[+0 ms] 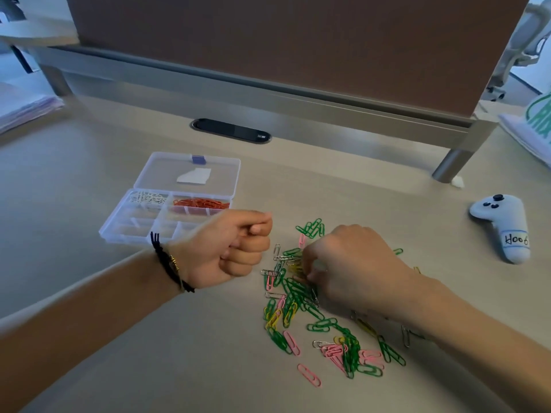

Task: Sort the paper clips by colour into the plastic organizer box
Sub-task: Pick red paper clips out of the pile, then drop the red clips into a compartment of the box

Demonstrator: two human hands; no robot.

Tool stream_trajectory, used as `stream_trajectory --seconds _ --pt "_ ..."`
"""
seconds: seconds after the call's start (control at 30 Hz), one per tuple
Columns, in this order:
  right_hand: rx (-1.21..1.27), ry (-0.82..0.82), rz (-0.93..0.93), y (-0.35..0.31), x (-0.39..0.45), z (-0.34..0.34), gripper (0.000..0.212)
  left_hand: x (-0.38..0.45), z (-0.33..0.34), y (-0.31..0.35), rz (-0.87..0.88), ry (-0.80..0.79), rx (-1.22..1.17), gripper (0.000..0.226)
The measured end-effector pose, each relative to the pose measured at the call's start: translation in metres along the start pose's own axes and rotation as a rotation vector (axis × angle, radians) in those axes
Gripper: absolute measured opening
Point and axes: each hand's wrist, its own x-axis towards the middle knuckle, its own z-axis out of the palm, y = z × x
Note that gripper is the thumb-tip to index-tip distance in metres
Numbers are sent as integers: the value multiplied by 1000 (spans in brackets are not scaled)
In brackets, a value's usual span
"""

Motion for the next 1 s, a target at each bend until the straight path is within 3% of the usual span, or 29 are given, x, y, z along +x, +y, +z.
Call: stream_trajectory --seconds 0.13,0.23,0.33,0.57,0.67,0.77,0.9,1.0 --pt "-170 -36 -72 -5 6 -6 7 3 0 -4 -32 52 -19 32" --pt "-272 -69 -83 -6 8 -10 27 2 2 -3 -71 56 -36 25" --pt "-262 -53 -76 -2 10 -9 10 0 4 -1 -93 64 -45 20" --pt "-373 -44 -242 -4 11 -9 29 5 4 1 -159 118 -171 34" --pt "-284 -9 -211 9 13 -11 13 4 6 3 -175 101 -208 33" --pt "-196 -13 -208 13 13 -13 17 7 9 13 -69 170 -392 30" --pt "-265 -30 -268 10 17 -7 24 19 20 26 136 324 -741 27" --pt "-347 41 -337 6 18 -2 30 23 23 20 68 299 -693 30"
